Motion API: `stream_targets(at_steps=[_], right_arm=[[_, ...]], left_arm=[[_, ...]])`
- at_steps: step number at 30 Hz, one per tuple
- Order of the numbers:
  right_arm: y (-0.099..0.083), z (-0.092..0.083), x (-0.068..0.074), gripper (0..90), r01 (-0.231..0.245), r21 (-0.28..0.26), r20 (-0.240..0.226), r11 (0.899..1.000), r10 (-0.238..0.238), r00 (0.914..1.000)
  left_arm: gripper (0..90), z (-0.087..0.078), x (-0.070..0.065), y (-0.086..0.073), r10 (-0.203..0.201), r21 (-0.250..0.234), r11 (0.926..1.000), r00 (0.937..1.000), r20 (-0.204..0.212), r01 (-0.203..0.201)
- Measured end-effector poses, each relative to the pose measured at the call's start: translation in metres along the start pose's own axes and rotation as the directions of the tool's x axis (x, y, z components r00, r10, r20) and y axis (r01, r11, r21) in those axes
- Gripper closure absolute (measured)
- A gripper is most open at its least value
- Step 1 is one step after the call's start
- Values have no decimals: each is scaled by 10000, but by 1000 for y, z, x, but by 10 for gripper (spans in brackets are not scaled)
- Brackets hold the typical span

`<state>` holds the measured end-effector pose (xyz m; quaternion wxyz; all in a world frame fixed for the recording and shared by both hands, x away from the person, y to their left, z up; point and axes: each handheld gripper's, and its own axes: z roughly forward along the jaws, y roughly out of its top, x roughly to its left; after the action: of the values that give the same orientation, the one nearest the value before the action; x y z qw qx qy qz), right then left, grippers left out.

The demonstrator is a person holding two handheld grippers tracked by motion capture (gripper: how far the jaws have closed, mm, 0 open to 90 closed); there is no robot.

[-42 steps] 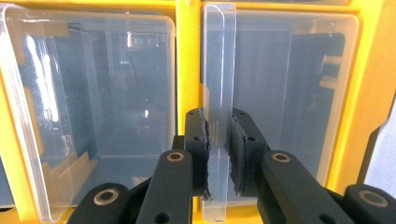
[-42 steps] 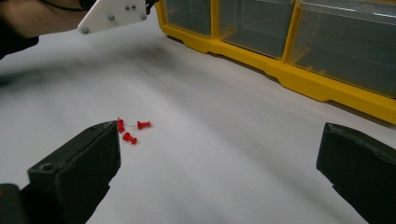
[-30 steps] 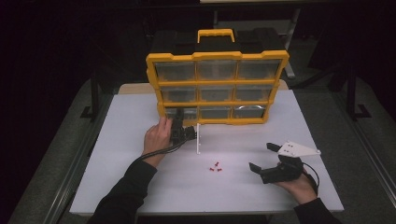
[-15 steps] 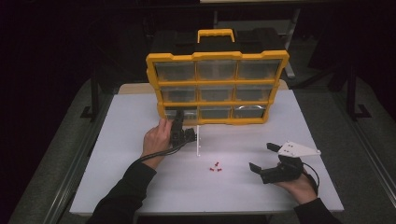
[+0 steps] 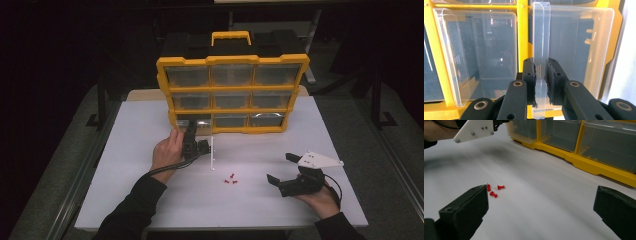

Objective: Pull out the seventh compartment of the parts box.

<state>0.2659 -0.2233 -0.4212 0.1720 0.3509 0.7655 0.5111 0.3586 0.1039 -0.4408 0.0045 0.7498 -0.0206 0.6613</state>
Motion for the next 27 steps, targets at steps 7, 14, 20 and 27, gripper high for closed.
stream_targets(at_steps=[7, 14, 20, 27], right_arm=[[0, 0, 0, 0, 37, -48, 0, 10000, -37, 10000], [0, 0, 1, 0, 61, -30, -16, 10000, -61, 10000], [1, 0, 1, 0, 106, -53, -18, 9999, -106, 9999], [1, 0, 2, 0, 39, -49, -28, 10000, -39, 10000]], left_arm=[[783, -7, 0, -1, 138, 9, 9999, 9999, 28, -138], [783, -15, -1, 0, 169, -30, 9999, 9999, 8, -169], [783, -21, -2, -1, 191, -83, 9998, 9998, 27, -191], [783, -29, -3, -1, 154, -112, 9998, 9999, 20, -153]])
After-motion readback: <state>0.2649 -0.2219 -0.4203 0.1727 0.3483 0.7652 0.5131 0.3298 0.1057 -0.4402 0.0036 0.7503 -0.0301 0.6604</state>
